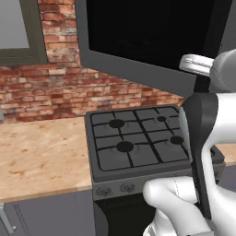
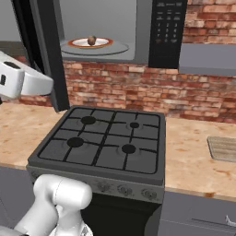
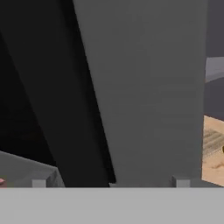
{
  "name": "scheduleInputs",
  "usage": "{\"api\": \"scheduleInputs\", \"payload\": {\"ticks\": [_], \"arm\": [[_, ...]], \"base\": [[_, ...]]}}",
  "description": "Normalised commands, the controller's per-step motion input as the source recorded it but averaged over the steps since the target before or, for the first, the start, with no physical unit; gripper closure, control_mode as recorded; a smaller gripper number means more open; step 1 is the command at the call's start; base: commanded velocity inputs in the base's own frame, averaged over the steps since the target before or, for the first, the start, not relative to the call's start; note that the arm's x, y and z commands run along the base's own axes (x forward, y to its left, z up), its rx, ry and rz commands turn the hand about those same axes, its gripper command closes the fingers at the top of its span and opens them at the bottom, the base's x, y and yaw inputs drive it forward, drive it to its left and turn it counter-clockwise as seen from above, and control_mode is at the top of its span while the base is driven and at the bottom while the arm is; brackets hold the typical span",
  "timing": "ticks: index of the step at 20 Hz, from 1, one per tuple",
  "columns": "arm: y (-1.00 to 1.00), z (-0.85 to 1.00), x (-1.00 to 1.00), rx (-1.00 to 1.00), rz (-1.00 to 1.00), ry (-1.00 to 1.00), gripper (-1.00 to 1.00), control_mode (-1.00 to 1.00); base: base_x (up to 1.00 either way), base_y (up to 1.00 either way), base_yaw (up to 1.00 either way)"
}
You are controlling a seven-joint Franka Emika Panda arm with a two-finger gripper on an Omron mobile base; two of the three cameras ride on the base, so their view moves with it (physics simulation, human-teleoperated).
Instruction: Retrieve the reheated potato from the microwave, then place the potato, cheese, and condiment on the cutting board.
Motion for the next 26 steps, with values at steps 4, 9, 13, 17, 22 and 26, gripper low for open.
{"api": "scheduleInputs", "payload": {"ticks": [4,9,13,17,22,26], "arm": [[-0.06,0.00,-0.14,0.19,0.25,-0.06,-1.00,-1.00],[0.00,0.08,-0.31,0.15,0.26,-0.03,-1.00,-1.00],[0.06,0.14,-0.37,0.09,0.22,0.00,-1.00,-1.00],[0.00,0.20,-0.42,0.04,0.06,0.00,-1.00,-1.00],[-0.19,0.09,-0.47,0.08,0.03,0.00,-1.00,-1.00],[-0.54,-0.11,-0.45,0.20,0.14,-0.13,-1.00,-1.00]], "base": [[0.00,0.00,0.00],[0.00,0.00,0.00],[0.00,0.00,0.00],[0.00,0.00,0.00],[0.00,0.00,0.00],[0.00,0.00,0.00]]}}
